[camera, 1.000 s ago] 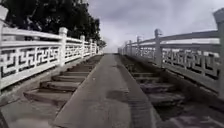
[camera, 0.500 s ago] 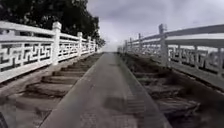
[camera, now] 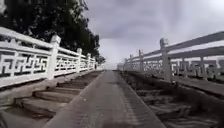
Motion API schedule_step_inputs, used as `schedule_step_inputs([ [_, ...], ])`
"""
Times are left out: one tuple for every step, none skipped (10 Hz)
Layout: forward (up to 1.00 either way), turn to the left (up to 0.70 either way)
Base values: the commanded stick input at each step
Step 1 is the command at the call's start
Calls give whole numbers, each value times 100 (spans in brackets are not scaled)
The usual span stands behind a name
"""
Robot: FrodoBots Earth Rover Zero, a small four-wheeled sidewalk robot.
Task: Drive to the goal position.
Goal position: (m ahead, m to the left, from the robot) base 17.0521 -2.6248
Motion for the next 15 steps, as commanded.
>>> schedule_step_inputs([
  [70,14],
  [70,10],
  [70,0],
  [70,0],
  [70,0],
  [70,0],
  [70,0],
  [70,0],
  [70,0],
  [70,0],
  [70,0],
  [70,0],
  [70,0],
  [70,0],
  [70,0],
])
